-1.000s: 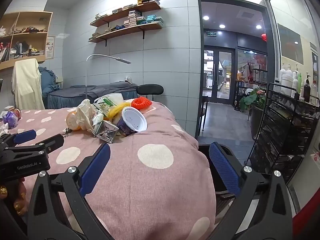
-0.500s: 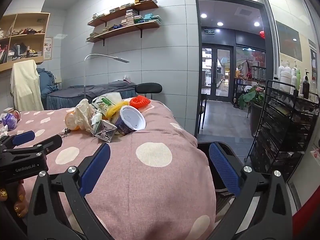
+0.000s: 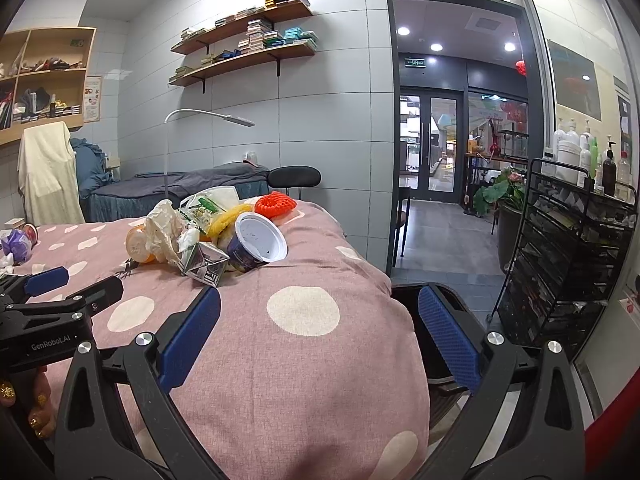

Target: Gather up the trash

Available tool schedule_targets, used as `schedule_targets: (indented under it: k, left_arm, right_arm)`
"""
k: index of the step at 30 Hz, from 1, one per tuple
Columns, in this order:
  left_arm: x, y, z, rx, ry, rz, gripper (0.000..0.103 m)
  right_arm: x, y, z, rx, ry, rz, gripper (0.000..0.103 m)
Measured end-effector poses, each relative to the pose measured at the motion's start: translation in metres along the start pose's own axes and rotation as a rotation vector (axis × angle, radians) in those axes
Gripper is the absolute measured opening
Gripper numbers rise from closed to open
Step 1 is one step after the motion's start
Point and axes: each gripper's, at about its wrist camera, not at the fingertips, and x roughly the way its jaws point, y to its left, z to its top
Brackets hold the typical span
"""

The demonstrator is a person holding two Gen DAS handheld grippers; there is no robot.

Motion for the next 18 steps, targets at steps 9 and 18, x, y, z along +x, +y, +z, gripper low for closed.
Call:
schedule_targets:
  k: [9,18]
  left_arm:
    - [0.0017,0.0004,-0.0004,-0.002,0.007,-0.002,0.097]
    - [0.0018,0.0004,-0.0004,-0.001,0.006,-0.002,0.097]
  right_arm:
    - [0.0029,-0.0004,0.0005,0.001,0.006,-0.002,0.098]
    - [0.0027,-0.0011,0.0005,0.002,0.006,-0.001,0.098]
